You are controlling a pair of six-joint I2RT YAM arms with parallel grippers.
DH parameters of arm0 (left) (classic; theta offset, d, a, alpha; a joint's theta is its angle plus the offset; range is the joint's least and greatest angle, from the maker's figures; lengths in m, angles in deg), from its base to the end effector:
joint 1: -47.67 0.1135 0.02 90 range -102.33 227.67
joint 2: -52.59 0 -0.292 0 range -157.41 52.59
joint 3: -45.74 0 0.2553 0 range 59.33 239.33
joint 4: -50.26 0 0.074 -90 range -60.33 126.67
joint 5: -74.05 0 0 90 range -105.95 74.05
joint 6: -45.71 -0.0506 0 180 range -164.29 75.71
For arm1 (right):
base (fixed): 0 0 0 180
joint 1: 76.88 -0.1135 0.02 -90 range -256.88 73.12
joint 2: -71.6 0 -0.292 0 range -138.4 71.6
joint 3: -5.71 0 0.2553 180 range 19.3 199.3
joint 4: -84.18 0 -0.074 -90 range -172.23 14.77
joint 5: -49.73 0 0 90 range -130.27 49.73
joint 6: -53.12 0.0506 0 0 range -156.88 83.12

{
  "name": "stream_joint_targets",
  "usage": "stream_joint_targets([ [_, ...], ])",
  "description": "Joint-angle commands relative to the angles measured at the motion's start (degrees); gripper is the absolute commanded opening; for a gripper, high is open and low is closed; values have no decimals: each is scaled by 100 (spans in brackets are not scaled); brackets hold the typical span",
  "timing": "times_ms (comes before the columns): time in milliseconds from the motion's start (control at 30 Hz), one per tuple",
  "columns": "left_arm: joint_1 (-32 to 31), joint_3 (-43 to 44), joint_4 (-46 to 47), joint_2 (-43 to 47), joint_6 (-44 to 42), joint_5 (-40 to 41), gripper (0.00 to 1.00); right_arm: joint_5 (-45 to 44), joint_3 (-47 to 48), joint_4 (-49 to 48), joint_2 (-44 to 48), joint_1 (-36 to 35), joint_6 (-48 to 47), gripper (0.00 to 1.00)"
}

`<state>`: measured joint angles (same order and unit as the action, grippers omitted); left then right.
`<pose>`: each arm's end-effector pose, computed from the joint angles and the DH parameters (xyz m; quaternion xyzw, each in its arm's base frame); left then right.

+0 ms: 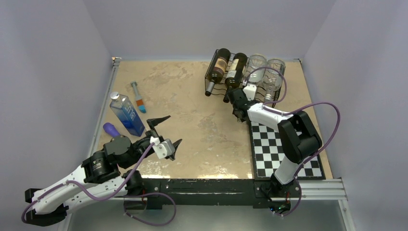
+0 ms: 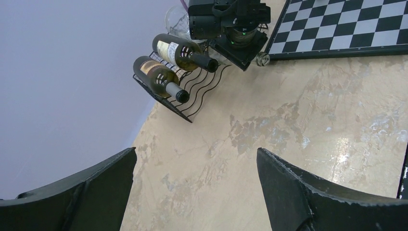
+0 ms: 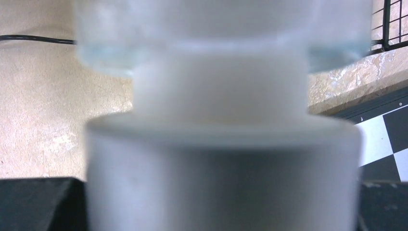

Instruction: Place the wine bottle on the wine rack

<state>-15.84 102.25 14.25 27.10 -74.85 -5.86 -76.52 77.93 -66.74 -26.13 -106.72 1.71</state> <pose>0.0519 -0.0843 0.3600 0.4969 0.5440 -0.1287 0.6638 0.3239 0.1513 0.1993 0.1634 0.8955 -0.0825 0.4056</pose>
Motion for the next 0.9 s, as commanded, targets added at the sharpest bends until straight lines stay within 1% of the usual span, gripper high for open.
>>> stream_joint_targets([
  [0, -7, 250, 13, -61, 2, 1, 98, -463, 680, -193, 150, 44, 120, 38],
  [133, -6, 348, 41, -230, -164, 23, 98, -259, 876, 75, 38, 50, 51, 56],
  [167, -8, 366, 56, -264, -177, 28, 98, -264, 904, 183, 28, 49, 116, 62],
  [200, -12, 374, 72, -289, -179, 21, 98, -287, 917, 289, 34, 49, 191, 72],
  [233, -13, 368, 85, -309, -177, 12, 98, -333, 932, 429, 42, 49, 310, 78],
  [267, -13, 363, 86, -315, -170, -9, 98, -377, 953, 580, 44, 49, 426, 83],
  [300, -11, 354, 87, -308, -154, -22, 98, -381, 957, 663, 54, 50, 495, 85],
  [400, -12, 340, 88, -290, -155, -11, 98, -310, 938, 788, 82, 49, 546, 88],
  [600, -10, 407, 42, -289, -329, 182, 98, -113, 907, 1323, 251, 49, 911, 89],
  [633, -11, 412, 37, -288, -347, 193, 98, -61, 847, 1345, 318, 49, 943, 88],
  [733, -10, 411, 18, -281, -347, 195, 98, 62, 608, 1396, 528, 43, 985, 79],
  [867, -5, 342, 21, -256, -312, 204, 98, 250, 339, 1515, 673, 45, 1079, 73],
])
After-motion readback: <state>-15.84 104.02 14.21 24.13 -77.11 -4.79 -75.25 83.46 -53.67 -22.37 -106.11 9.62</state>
